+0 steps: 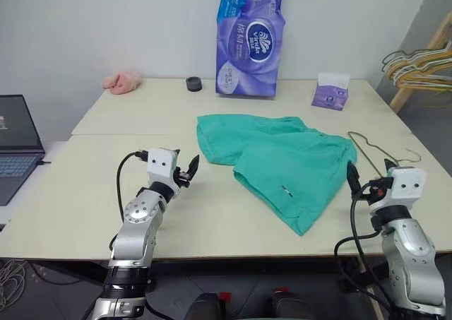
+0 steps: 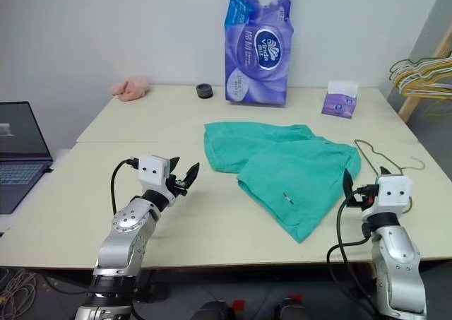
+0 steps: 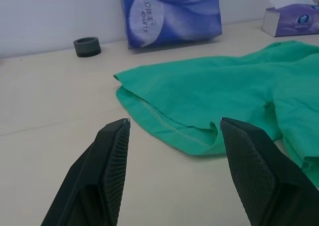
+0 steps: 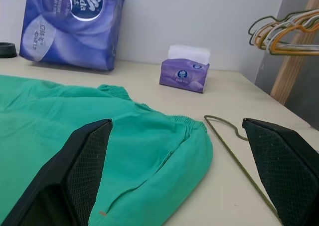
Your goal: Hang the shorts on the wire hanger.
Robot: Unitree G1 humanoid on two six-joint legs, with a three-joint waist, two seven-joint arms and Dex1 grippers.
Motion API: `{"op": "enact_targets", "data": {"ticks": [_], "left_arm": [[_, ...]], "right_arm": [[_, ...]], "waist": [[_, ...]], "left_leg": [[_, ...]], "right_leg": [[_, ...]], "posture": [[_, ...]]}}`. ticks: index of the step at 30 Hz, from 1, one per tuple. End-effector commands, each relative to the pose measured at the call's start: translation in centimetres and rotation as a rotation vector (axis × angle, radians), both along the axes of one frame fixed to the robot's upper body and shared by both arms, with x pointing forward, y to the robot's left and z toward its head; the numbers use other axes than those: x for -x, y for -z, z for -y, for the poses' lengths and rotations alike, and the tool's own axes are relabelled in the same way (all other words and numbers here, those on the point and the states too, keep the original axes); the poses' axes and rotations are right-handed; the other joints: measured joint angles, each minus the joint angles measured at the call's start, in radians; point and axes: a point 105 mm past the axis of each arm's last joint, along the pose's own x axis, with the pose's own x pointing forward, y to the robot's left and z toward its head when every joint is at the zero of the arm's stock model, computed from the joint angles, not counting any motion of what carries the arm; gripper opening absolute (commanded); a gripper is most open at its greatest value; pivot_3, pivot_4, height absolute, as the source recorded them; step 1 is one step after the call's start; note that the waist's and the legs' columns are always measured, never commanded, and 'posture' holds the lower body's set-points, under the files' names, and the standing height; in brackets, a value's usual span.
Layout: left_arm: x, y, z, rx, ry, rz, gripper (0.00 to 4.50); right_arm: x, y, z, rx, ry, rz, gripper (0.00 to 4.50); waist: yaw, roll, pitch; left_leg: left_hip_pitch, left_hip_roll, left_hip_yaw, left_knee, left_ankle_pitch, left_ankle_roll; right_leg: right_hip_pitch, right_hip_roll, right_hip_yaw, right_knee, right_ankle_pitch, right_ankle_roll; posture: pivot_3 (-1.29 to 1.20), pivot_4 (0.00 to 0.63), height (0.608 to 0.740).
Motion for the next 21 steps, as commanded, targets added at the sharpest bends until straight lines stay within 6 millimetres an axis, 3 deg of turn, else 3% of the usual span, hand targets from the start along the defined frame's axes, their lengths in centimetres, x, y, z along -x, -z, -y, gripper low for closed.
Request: {"op": "enact_targets", "data": {"ticks": [1,11,15,20,21], "left_arm": [[0.1,-1.0,-0.2,0.0,0.011,0.053,3.03],[0.9,-1.1,-0.9,0.05,-0.088,0.096,3.03],[1.4,-0.9,-0.8,0.068,-0.035,0.083,3.03],[1.3,-1.3,-2.0,0.067,-0.056,0.105,4.48],[1.2,-1.4,-2.2,0.063,-0.064,0.106,4.48]], "right_arm": [[0.2,-1.4,-0.6,0.025,-0.023,0.051,4.47],[-0.8,-1.4,-1.7,0.027,-0.087,0.044,4.47],[-1.4,-1.7,-1.8,0.021,-0.097,0.053,4.47],[-1.4,-1.7,-2.3,0.027,-0.125,0.053,4.5],[-1.4,-1.8,-2.4,0.028,-0.126,0.054,4.5]], "waist": [[-0.001,0.0,-0.003],[0.006,0.001,-0.023],[0.015,0.0,-0.026],[0.022,0.0,-0.027],[0.022,0.0,-0.027]], "left_leg": [[0.0,0.0,0.0,0.0,0.0,0.0],[0.001,0.0,0.001,0.0,0.0,0.001],[0.002,0.0,0.002,0.0,0.0,0.001],[0.002,-0.001,0.003,0.001,0.0,0.001],[0.003,-0.001,0.004,0.001,-0.001,0.001]], "right_leg": [[0.0,0.0,0.0,0.0,0.0,0.0],[0.0,0.0,0.0,0.001,0.0,0.0],[0.001,0.0,0.0,0.001,0.0,0.0],[0.001,0.004,0.0,0.001,0.0,0.0],[0.001,0.004,0.0,0.001,0.0,0.0]], "posture": [[-0.02,0.018,0.74],[0.02,0.003,0.74],[0.04,0.0,0.74],[0.03,0.0,0.74],[0.03,0.0,0.74]]}}
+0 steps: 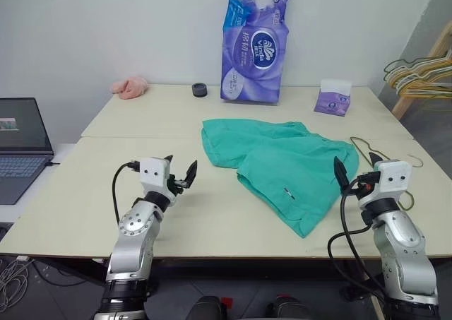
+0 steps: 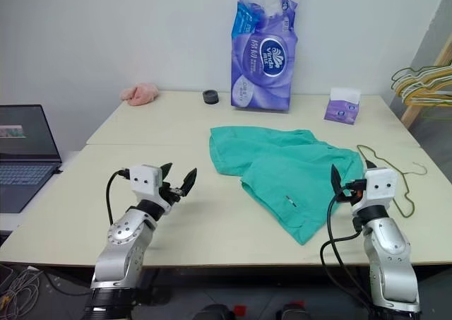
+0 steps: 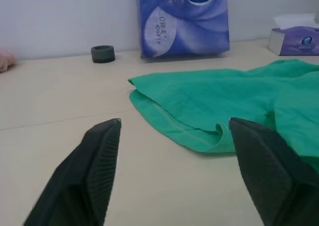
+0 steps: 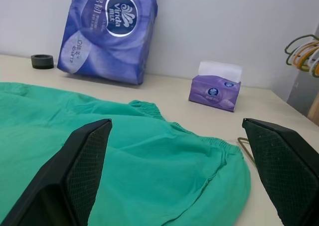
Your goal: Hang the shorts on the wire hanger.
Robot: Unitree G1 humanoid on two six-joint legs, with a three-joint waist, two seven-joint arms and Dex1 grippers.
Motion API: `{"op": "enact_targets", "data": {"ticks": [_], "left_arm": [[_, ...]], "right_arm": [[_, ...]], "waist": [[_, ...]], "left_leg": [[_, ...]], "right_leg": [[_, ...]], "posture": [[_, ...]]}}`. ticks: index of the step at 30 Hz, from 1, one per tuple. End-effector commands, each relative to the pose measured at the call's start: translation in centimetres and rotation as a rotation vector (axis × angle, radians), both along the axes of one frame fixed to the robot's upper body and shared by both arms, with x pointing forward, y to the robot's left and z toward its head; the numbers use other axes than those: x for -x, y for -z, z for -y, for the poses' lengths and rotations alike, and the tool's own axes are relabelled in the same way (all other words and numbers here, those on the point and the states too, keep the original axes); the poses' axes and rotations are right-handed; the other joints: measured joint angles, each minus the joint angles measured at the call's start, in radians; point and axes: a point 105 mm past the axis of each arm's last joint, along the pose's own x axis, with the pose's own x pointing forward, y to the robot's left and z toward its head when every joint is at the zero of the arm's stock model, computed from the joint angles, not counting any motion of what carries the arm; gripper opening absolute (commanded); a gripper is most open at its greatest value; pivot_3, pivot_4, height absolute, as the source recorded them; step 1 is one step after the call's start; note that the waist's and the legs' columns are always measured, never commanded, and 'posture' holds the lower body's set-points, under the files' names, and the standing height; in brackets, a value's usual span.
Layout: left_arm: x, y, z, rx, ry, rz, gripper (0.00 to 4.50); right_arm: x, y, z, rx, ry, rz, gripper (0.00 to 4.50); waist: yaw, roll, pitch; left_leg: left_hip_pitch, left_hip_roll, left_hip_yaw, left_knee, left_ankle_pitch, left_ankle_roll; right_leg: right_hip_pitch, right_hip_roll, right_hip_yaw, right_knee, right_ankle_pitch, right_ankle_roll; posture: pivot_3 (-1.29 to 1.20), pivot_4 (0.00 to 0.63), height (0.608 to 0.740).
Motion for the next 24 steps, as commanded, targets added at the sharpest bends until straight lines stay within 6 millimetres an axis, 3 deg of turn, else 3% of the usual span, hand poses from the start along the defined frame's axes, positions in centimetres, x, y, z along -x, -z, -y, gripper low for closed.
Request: {"op": "enact_targets", "data": {"ticks": [1,6,8,11,13,16,20,24], "left_arm": [[-0.3,-1.8,-0.7,-0.012,-0.023,0.076,4.48],[-0.2,-1.7,-0.1,-0.025,0.009,0.062,4.48],[0.1,-1.5,1.9,-0.018,0.145,0.035,4.48],[1.7,-0.8,6.3,-0.069,0.476,-0.05,4.48],[2.5,-0.1,7.3,-0.124,0.586,-0.089,4.48],[4.4,2.0,9.8,-0.284,0.838,-0.199,4.48],[4.3,2.4,11.6,-0.307,0.934,-0.243,4.48],[4.4,3.3,15.5,-0.35,1.081,-0.269,4.48]], "right_arm": [[0.0,-1.1,-0.4,0.014,-0.023,0.039,4.5],[0.1,-1.3,-0.7,0.018,-0.041,0.041,4.5],[0.4,-1.4,-1.5,0.032,-0.095,0.034,4.5],[2.0,-1.6,-4.2,0.045,-0.315,-0.024,4.5],[3.1,-1.6,-5.5,0.056,-0.423,-0.066,4.5],[6.6,-0.8,-7.6,0.153,-0.644,-0.197,4.5],[8.7,-0.1,-8.2,0.202,-0.739,-0.297,4.5],[10.2,1.0,-8.0,0.236,-0.763,-0.369,4.5]], "waist": [[0.0,0.0,0.0],[0.0,0.0,-0.001],[0.0,0.0,-0.001],[-0.002,0.0,-0.001],[-0.008,0.0,-0.001],[-0.02,0.001,-0.001],[-0.044,0.001,-0.001],[-0.056,0.002,-0.001]], "left_leg": [[0.0,0.0,0.0,0.0,0.0,0.0],[0.001,0.0,0.001,0.0,0.0,0.0],[0.001,0.0,0.001,0.0,0.0,0.0],[0.0,0.0,0.001,0.0,0.0,0.0],[0.001,0.0,0.002,0.0,-0.001,0.001],[0.002,0.002,0.002,0.0,-0.001,0.002],[0.005,0.003,0.003,0.001,-0.003,0.005],[0.017,0.003,0.001,0.001,-0.008,0.006]], "right_leg": [[0.0,0.0,0.0,0.0,0.0,0.0],[0.0,0.0,0.0,0.0,0.0,0.0],[0.0,0.0,0.0,0.0,0.0,0.0],[0.0,0.001,0.0,0.0,0.0,0.0],[0.0,0.002,0.001,0.001,-0.001,0.0],[0.001,0.003,0.001,0.0,-0.002,0.0],[0.005,0.005,0.001,0.0,-0.005,-0.001],[0.018,0.005,0.0,-0.001,-0.014,0.005]], "posture": [[0.03,0.0,0.74],[0.02,0.0,0.74],[0.0,0.004,0.74],[-0.03,0.01,0.74],[-0.05,0.013,0.74],[-0.11,0.02,0.74],[-0.16,0.025,0.74],[-0.21,0.028,0.74]]}}
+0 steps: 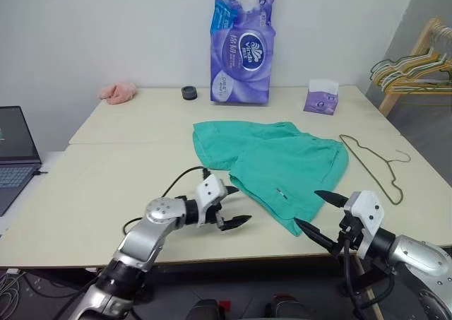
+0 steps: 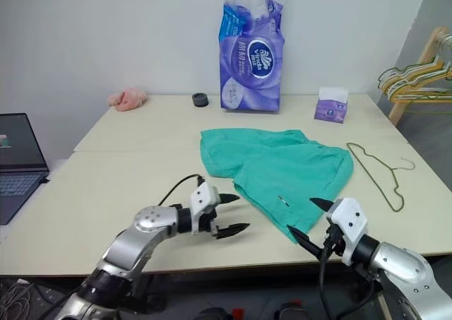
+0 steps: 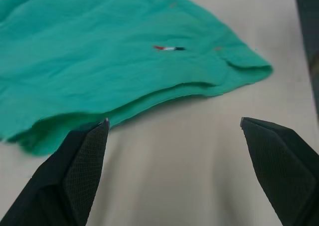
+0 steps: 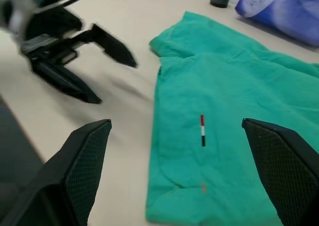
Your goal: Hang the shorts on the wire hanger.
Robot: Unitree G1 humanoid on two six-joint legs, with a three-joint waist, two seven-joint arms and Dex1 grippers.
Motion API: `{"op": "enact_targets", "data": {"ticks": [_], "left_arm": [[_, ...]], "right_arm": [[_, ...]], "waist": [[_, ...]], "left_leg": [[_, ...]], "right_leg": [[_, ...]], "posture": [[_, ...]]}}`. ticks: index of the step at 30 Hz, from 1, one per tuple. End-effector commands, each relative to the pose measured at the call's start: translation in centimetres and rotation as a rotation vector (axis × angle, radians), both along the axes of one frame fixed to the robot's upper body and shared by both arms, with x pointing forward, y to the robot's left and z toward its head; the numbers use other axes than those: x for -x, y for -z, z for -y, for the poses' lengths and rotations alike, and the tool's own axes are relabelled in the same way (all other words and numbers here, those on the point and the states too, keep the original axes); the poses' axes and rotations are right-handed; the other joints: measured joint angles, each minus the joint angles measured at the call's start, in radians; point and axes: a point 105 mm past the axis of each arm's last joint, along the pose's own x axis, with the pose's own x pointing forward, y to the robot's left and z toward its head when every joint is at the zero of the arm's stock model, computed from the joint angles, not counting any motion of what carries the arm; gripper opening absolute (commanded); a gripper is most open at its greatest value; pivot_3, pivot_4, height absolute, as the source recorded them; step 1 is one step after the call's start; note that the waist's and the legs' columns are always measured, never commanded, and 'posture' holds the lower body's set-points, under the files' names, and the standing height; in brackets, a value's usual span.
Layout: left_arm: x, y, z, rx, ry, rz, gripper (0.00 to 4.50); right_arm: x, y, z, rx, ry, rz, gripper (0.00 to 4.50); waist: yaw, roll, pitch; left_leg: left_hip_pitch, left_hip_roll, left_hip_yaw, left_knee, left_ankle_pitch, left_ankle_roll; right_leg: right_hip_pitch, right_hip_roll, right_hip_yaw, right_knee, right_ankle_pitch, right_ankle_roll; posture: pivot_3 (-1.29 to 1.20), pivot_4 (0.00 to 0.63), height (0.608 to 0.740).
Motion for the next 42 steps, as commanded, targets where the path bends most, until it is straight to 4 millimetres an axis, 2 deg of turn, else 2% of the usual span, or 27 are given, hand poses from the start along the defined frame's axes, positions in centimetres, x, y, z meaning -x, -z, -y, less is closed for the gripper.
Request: {"op": "enact_targets", "data": {"ticks": [1,8,12,16,20,23,28,31,36,38,40,42], "left_arm": [[0.0,0.4,2.4,-0.039,0.098,0.005,4.48],[-0.5,3.4,5.2,-0.182,0.213,-0.02,4.48],[-1.5,3.6,6.7,-0.203,0.226,0.023,4.48],[-0.7,4.6,6.8,-0.251,0.319,0.036,4.48],[-0.5,5.2,6.6,-0.262,0.333,0.007,4.48],[-0.8,5.5,6.4,-0.273,0.316,0.016,3.91],[-1.8,5.4,6.0,-0.265,0.263,0.032,2.42],[-2.5,5.0,5.8,-0.253,0.23,0.047,1.51],[-3.8,4.1,5.1,-0.226,0.171,0.073,0.02],[-4.6,3.0,4.6,-0.193,0.13,0.085,0.02],[-5.4,1.0,3.0,-0.129,0.082,0.065,0.02],[-5.5,-0.1,1.8,-0.1,0.066,0.046,0.02]], "right_arm": [[0.7,-0.3,-0.2,0.005,-0.019,0.013,4.5],[2.0,0.9,0.5,0.015,0.01,-0.013,4.5],[2.2,0.9,0.9,0.027,0.035,0.005,4.5],[2.3,0.6,1.1,0.03,0.052,0.02,4.5],[2.3,0.6,1.3,0.04,0.066,0.028,4.5],[2.4,0.4,1.4,0.04,0.079,0.035,4.5],[2.2,0.2,1.7,0.046,0.085,0.039,4.5],[1.8,0.1,1.9,0.052,0.084,0.046,4.5],[0.7,-0.4,2.3,0.071,0.078,0.075,4.5],[0.0,-0.6,2.5,0.094,0.066,0.09,4.5],[-2.2,-0.5,3.0,0.148,0.056,0.118,4.5],[-3.6,-0.2,3.5,0.21,0.046,0.133,4.5]], "waist": [[-0.014,0.0,0.0],[-0.061,0.0,0.0],[-0.07,0.0,0.0],[-0.09,0.0,0.0],[-0.1,0.0,-0.001],[-0.112,0.001,-0.001],[-0.117,0.0,0.0],[-0.124,-0.001,0.001],[-0.145,-0.002,0.002],[-0.145,-0.003,0.003],[-0.157,-0.005,0.005],[-0.167,-0.005,0.006]], "left_leg": [[0.0,0.0,0.0,0.0,-0.001,0.0],[0.001,0.002,0.002,0.0,-0.005,0.0],[0.001,0.002,0.003,0.002,-0.007,-0.001],[0.001,0.002,0.004,0.002,-0.009,-0.001],[0.001,0.002,0.004,0.002,-0.01,-0.001],[0.001,0.002,0.003,0.002,-0.011,-0.001],[0.007,0.002,0.003,0.002,-0.012,-0.001],[0.015,0.002,0.003,0.002,-0.016,-0.001],[0.015,0.002,0.003,0.001,-0.017,-0.001],[0.015,0.002,0.002,0.001,-0.018,-0.001],[0.015,0.002,0.003,0.001,-0.018,-0.001],[0.015,0.003,0.005,0.001,-0.018,-0.001]], "right_leg": [[0.0,0.0,0.0,0.0,0.0,0.0],[0.0,0.002,0.004,0.001,-0.002,0.003],[0.0,0.002,0.004,0.0,-0.003,0.004],[0.0,0.002,0.006,-0.001,-0.004,0.006],[0.001,0.002,0.006,-0.001,-0.005,0.006],[0.001,0.002,0.006,-0.001,-0.005,0.007],[0.007,0.001,0.006,-0.003,-0.006,0.008],[0.015,0.001,0.006,-0.003,-0.01,0.007],[0.015,0.0,0.008,-0.002,-0.012,0.007],[0.014,0.001,0.009,-0.001,-0.013,0.007],[0.014,0.001,0.011,-0.001,-0.013,0.007],[0.013,0.0,0.013,0.0,-0.013,0.007]], "posture": [[-0.22,0.027,0.74],[-0.27,0.038,0.74],[-0.3,0.043,0.74],[-0.31,0.046,0.74],[-0.33,0.045,0.74],[-0.34,0.044,0.74],[-0.34,0.045,0.74],[-0.34,0.045,0.74],[-0.31,0.048,0.74],[-0.3,0.046,0.74],[-0.28,0.043,0.74],[-0.28,0.043,0.74]]}}
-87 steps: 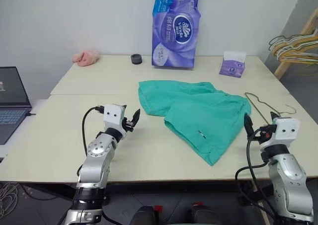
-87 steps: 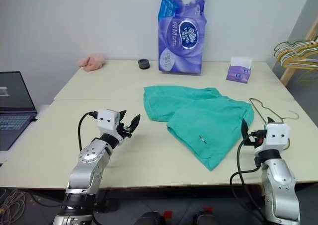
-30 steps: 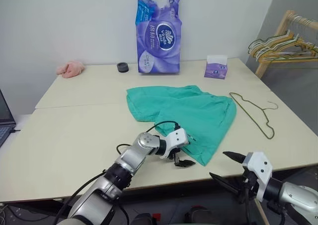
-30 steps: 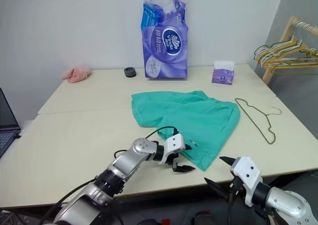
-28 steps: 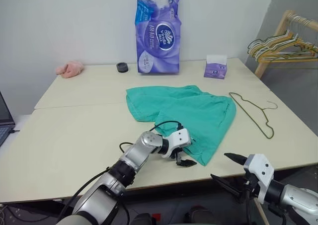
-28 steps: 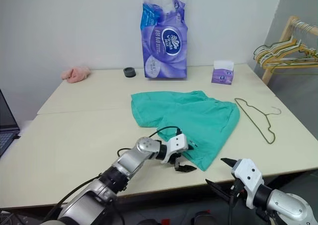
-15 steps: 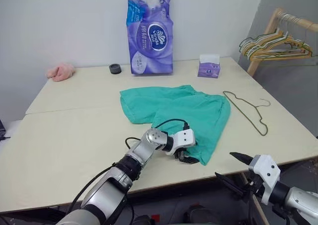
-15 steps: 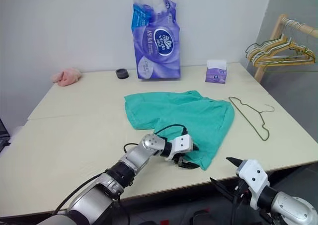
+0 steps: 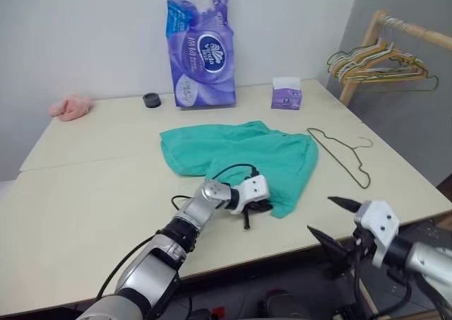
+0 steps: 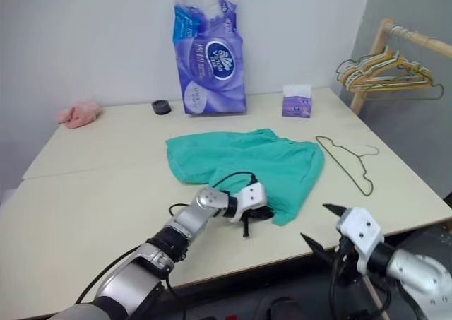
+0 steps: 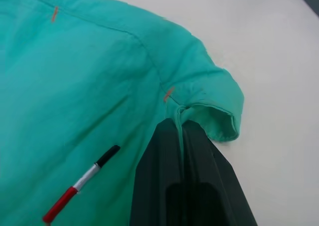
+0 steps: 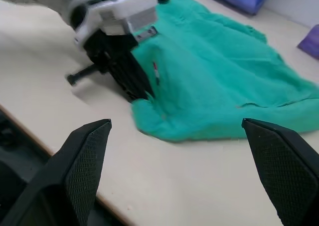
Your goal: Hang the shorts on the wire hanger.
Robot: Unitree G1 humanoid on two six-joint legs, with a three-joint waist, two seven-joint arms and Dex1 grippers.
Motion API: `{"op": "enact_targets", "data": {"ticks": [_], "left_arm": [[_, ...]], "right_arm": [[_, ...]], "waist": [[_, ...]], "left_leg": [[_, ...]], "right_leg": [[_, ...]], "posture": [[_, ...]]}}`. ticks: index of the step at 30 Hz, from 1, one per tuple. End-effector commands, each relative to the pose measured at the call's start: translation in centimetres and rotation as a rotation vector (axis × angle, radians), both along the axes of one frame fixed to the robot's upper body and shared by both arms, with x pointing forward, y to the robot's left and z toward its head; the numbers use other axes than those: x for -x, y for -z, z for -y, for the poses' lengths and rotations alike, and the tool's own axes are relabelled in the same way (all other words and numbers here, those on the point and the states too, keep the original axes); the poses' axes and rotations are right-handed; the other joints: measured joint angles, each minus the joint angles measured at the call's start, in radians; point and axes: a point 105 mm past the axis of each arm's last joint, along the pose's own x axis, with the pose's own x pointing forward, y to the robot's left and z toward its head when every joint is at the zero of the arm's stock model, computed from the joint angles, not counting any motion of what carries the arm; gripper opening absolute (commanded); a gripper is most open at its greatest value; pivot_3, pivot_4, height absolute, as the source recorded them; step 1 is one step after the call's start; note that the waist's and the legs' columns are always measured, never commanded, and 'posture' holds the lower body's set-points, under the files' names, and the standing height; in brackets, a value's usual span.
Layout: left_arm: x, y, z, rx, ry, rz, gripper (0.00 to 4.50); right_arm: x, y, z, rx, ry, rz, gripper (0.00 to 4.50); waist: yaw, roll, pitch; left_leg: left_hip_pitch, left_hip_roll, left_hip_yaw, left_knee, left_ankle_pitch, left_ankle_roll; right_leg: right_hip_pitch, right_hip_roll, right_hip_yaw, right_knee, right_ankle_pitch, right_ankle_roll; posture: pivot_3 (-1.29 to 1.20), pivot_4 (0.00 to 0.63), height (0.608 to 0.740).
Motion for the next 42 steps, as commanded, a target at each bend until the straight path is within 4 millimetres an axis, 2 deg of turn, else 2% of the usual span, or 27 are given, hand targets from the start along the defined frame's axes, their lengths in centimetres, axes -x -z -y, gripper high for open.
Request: {"op": "enact_targets", "data": {"ticks": [1,5,8,12,18,24,31,34,42], "left_arm": [[-1.1,-3.7,-2.1,0.092,-0.046,0.013,0.02],[-0.7,-6.9,-7.0,0.164,-0.104,-0.073,0.02],[-0.2,-7.9,-8.4,0.188,-0.124,-0.112,0.02],[0.5,-10.1,-11.2,0.227,-0.166,-0.14,0.02],[1.0,-11.0,-12.0,0.247,-0.194,-0.146,0.02],[1.2,-11.1,-12.4,0.249,-0.215,-0.14,0.02],[1.2,-11.3,-13.3,0.235,-0.234,-0.127,0.02],[1.2,-11.2,-13.7,0.228,-0.244,-0.125,0.0],[1.6,-10.2,-14.7,0.194,-0.257,-0.139,0.0]], "right_arm": [[-2.0,0.4,0.7,0.103,-0.022,0.024,4.5],[-5.6,1.3,2.1,0.286,-0.073,0.06,4.5],[-7.1,1.6,2.6,0.316,-0.077,0.069,4.5],[-10.6,2.2,3.7,0.443,-0.068,0.126,4.5],[-13.8,2.8,2.8,0.581,-0.141,0.214,4.5],[-16.1,5.0,1.6,0.778,-0.27,0.279,4.5],[-18.2,5.3,0.0,0.803,-0.25,0.339,4.5],[-18.5,5.2,-0.3,0.789,-0.238,0.344,3.59],[-18.6,4.2,-1.1,0.727,-0.252,0.379,0.81]], "waist": [[-0.004,0.0,0.001],[-0.004,0.003,0.003],[0.005,0.003,0.004],[0.027,0.003,0.005],[0.057,0.003,0.005],[0.079,0.003,0.005],[0.077,0.0,0.003],[0.078,0.0,0.003],[0.078,0.0,0.003]], "left_leg": [[0.0,0.0,0.0,0.0,-0.001,0.0],[0.0,0.0,0.001,0.0,-0.003,0.001],[0.0,0.0,0.002,0.0,-0.004,0.001],[0.001,-0.001,0.002,0.001,-0.004,0.001],[0.001,-0.001,0.003,0.001,-0.004,0.001],[0.001,-0.003,0.004,0.002,-0.004,0.0],[0.002,-0.003,0.005,0.002,-0.003,-0.001],[0.002,-0.003,0.005,0.002,-0.003,-0.001],[0.002,-0.003,0.004,0.002,-0.003,-0.001]], "right_leg": [[0.0,-0.001,0.0,0.0,0.0,0.0],[-0.001,-0.003,0.001,0.001,-0.001,0.0],[-0.002,-0.004,0.002,0.001,0.002,-0.004],[-0.001,-0.005,0.002,0.002,0.002,-0.005],[-0.002,-0.006,0.003,0.004,0.002,-0.005],[-0.007,-0.008,0.004,0.012,0.002,-0.006],[-0.007,-0.007,0.005,0.016,0.002,-0.007],[-0.007,-0.007,0.005,0.016,0.002,-0.007],[-0.007,-0.007,0.005,0.016,0.002,-0.007]], "posture": [[-0.26,0.041,0.74],[-0.21,0.037,0.74],[-0.17,0.036,0.74],[-0.14,0.033,0.74],[-0.1,0.028,0.74],[-0.07,0.022,0.74],[-0.05,0.016,0.74],[-0.05,0.016,0.74],[-0.05,0.008,0.74]]}}
